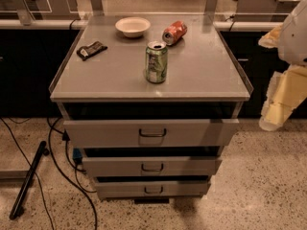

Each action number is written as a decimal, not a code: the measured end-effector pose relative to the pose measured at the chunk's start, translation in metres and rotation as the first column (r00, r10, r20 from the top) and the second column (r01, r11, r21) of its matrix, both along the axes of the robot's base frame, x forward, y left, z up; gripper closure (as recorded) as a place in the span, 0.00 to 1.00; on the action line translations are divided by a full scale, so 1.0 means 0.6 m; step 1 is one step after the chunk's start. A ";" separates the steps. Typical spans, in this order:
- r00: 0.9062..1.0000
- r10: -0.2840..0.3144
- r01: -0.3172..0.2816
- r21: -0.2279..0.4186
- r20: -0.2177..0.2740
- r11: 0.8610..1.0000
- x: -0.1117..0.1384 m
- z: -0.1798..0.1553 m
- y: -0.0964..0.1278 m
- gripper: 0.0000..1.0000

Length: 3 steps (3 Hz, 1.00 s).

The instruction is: Open middle drawer

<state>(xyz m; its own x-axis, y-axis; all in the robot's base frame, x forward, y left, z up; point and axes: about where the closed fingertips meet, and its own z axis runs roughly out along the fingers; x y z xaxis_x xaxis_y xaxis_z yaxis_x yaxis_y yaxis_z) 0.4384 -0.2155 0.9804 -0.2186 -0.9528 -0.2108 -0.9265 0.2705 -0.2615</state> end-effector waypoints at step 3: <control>0.999 -0.031 0.032 0.048 -0.023 0.998 -0.030 -0.079 -0.006 0.00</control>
Offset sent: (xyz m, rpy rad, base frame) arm -0.0093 -0.0037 -0.0323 0.0363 0.0161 -0.0126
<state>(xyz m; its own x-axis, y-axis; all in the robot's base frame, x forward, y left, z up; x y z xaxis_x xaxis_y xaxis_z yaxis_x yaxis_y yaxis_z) 0.4207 -0.2191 0.9327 -0.2538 -0.9341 -0.2512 -0.9226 0.3118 -0.2271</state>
